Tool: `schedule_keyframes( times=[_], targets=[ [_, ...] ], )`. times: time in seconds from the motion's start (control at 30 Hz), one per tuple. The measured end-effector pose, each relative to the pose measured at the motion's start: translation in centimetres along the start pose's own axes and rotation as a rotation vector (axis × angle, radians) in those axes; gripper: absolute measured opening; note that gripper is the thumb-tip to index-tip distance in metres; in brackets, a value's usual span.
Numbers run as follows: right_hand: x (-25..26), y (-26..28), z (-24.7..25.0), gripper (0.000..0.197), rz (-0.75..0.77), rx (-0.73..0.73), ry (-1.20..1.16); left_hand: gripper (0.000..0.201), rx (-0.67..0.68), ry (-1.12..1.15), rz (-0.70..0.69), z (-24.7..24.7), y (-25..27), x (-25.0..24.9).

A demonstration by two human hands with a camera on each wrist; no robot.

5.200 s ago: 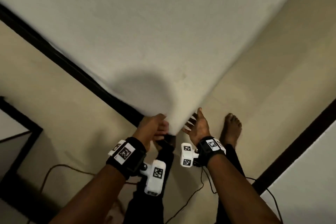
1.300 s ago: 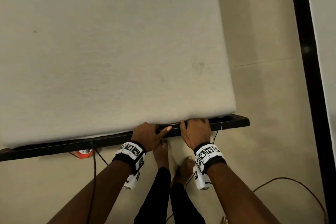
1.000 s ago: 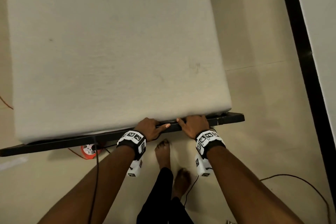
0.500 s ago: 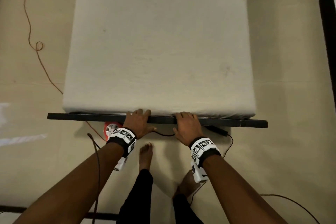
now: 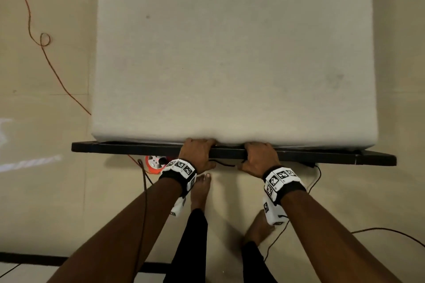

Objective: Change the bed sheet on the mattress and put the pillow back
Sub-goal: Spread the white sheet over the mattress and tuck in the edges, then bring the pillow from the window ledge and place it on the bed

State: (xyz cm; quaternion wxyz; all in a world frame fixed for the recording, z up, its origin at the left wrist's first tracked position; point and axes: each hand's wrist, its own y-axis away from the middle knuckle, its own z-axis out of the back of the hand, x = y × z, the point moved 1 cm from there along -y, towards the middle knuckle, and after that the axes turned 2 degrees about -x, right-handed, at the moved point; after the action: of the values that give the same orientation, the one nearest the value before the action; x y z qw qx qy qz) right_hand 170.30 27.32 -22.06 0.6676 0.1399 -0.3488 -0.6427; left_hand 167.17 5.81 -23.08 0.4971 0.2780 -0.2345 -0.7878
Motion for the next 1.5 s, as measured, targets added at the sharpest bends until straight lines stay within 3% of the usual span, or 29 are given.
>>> schedule_keyframes(
  times=[0.17,0.3,0.47,0.63,0.8,0.9,1.0,1.17,1.23,1.37,1.5],
  targets=[
    [2.7,1.6,1.5,0.024,-0.058,-0.108,0.061,0.063,0.068,0.109,0.01,0.9,0.8,0.7],
    [6.8,1.8,0.3,0.033,0.143,-0.226,0.062,0.045,-0.125,0.001,0.094,1.4,2.1,2.5],
    [10.9,-0.4,-1.1,0.063,0.142,-0.088,0.091,0.075,-0.101,-0.035,0.16,-0.6,3.4,7.1],
    [10.7,-1.7,0.6,0.032,0.099,-0.001,0.076,0.077,-0.035,0.081,0.153,-0.6,2.5,7.7],
    [10.2,-1.6,1.7,0.043,0.102,0.098,0.011,0.069,0.168,0.164,0.138,1.6,2.2,7.6],
    [10.1,0.0,3.1,0.038,0.122,0.104,0.061,0.06,0.197,0.119,0.133,3.4,3.3,6.9],
    [9.9,2.5,5.0,0.03,0.099,0.009,0.056,0.049,0.114,0.13,0.157,6.4,5.3,5.4],
    [10.0,9.6,10.7,0.027,0.035,-0.104,0.035,0.051,-0.018,0.18,0.138,13.1,10.0,0.9],
    [10.4,13.0,13.2,0.023,0.018,-0.213,0.066,0.05,-0.086,0.163,0.113,16.1,12.2,-1.0],
    [10.3,18.1,17.1,0.043,-0.022,-0.313,0.1,0.044,-0.271,0.128,0.069,22.7,15.8,-4.5],
    [10.4,22.6,21.2,0.041,-0.062,-0.483,0.093,0.041,-0.338,0.016,-0.011,28.6,18.2,-8.0]
  ],
)
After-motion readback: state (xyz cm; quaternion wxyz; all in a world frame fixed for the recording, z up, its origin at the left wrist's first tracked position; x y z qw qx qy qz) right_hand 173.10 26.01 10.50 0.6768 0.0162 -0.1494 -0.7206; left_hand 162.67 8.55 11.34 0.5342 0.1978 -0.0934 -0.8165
